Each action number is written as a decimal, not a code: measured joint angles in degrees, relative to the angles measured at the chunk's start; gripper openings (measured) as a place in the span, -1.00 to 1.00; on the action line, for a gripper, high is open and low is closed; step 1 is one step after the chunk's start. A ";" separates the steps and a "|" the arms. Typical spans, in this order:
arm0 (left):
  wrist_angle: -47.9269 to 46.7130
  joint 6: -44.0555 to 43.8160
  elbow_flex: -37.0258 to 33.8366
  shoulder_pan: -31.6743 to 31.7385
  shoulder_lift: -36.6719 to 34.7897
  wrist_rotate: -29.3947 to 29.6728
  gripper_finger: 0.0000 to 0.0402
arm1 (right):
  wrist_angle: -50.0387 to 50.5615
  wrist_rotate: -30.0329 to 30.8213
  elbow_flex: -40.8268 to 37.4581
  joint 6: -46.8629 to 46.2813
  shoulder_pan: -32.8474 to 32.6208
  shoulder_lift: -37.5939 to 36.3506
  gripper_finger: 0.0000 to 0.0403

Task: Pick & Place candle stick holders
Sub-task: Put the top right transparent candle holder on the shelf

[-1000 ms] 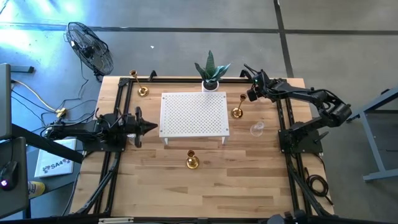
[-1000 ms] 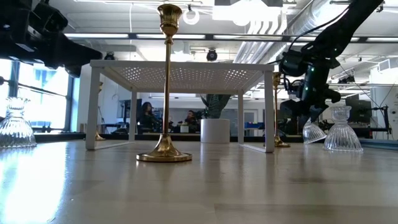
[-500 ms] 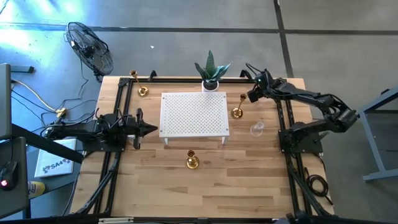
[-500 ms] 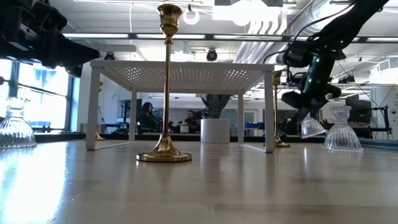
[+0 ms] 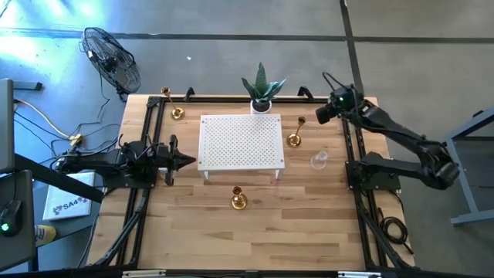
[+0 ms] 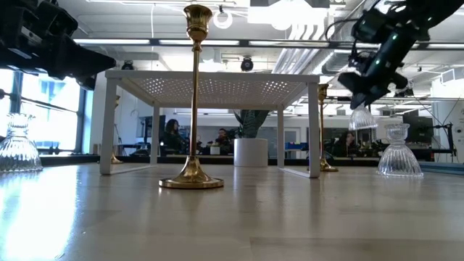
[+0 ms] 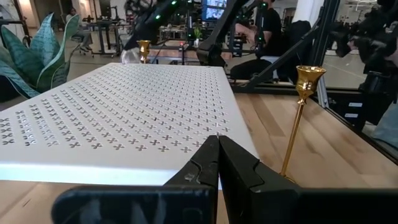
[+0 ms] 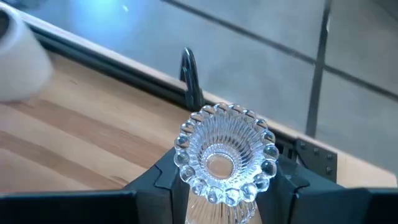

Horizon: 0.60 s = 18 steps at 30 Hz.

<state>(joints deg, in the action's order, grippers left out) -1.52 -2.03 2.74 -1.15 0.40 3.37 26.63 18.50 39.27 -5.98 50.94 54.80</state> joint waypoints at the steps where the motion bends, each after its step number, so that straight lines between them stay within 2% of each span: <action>1: 0.00 0.01 0.00 0.02 0.00 0.01 -1.00 | 0.11 -0.46 0.01 0.10 0.00 -1.28 -0.38; 8: 0.07 0.12 0.00 0.02 -0.02 0.19 -1.00 | 6.59 -2.13 3.64 1.07 0.00 -7.61 -0.38; 15: 0.09 0.20 0.00 0.02 -0.01 0.25 -1.00 | 15.38 -3.57 13.70 0.56 -2.96 -8.71 -0.38; 18: 0.09 0.20 0.00 0.02 -0.01 0.25 -1.00 | 16.38 -7.24 18.08 -0.52 -5.42 -8.62 -0.38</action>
<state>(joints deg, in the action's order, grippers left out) -1.43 -1.83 2.74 -1.13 0.39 3.62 43.00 11.26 57.34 -6.50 45.51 46.17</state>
